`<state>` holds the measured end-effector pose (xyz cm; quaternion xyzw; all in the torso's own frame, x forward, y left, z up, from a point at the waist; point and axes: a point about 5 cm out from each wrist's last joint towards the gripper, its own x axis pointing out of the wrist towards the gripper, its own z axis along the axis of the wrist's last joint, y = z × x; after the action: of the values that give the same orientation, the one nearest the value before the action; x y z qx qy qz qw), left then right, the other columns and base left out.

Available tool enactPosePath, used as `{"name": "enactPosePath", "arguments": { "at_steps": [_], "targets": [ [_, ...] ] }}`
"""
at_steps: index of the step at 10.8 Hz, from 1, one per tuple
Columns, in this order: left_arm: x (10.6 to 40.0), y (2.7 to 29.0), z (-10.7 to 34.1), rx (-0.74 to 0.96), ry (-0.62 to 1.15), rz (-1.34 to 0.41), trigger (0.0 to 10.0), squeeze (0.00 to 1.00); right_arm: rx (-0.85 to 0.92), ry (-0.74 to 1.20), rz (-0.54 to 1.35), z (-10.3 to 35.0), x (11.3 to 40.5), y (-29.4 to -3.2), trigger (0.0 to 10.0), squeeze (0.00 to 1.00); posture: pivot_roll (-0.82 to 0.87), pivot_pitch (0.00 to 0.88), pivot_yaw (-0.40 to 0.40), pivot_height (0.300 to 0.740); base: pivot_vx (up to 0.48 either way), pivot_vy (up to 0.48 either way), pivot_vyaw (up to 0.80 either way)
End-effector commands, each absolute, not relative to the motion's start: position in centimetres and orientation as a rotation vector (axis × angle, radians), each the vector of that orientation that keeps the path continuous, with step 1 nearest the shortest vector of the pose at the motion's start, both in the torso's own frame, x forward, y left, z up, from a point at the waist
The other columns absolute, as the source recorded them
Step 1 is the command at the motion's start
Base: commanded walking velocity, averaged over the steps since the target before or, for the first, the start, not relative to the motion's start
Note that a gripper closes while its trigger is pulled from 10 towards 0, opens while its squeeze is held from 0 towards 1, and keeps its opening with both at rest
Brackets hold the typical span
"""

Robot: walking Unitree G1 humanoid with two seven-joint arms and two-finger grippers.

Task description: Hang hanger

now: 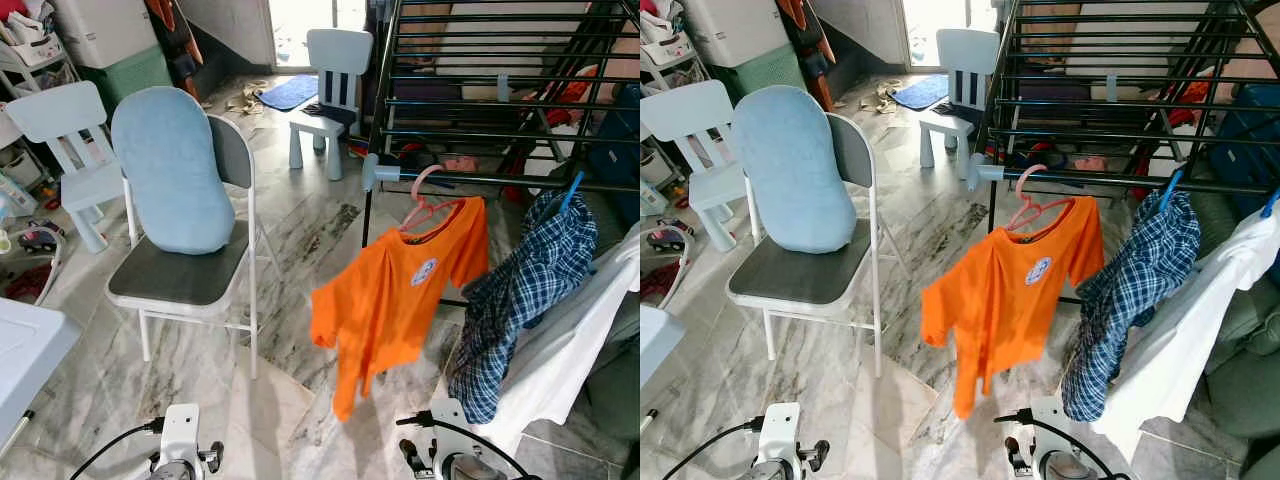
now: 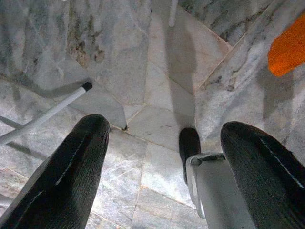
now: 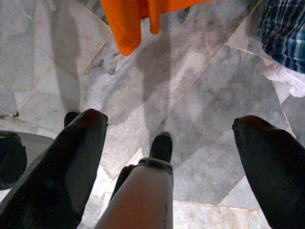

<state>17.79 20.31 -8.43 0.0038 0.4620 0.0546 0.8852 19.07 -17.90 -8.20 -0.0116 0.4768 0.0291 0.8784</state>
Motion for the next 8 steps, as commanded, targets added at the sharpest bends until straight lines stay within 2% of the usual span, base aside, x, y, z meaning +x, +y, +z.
{"name": "enactPosePath", "arguments": {
  "at_steps": [1,4,5,6,8],
  "targets": [
    [23.9,21.8,-4.9,-0.023,0.884,0.154,10.0,0.0,0.05,0.955,-0.199,-6.0,21.2,-23.9,10.0,0.0,-0.13,0.0,0.072,0.74,0.0,0.0,0.0],
    [23.7,21.8,-5.0,0.01,0.892,0.156,10.0,0.0,0.034,0.954,-0.183,-6.0,21.3,-23.6,10.0,0.0,-0.14,0.0,0.086,0.74,0.0,0.0,0.0],
    [23.9,18.0,-5.5,-0.035,0.9,0.132,10.0,0.0,0.006,0.955,-0.166,-5.9,21.2,-24.2,10.0,0.0,-0.16,0.0,0.059,0.74,0.0,0.0,0.0],
    [24.2,17.8,-5.3,-0.048,0.892,0.134,10.0,0.0,-0.004,0.955,-0.167,-5.9,21.2,-24.4,10.0,0.0,-0.16,0.0,0.056,0.74,0.0,0.0,0.0],
    [23.7,20.0,-5.4,-0.021,0.887,0.155,10.0,0.0,-0.073,0.939,-0.156,-5.6,21.4,-24.6,10.0,0.0,-0.16,0.0,0.049,0.74,0.0,0.0,0.0]
  ]
}}
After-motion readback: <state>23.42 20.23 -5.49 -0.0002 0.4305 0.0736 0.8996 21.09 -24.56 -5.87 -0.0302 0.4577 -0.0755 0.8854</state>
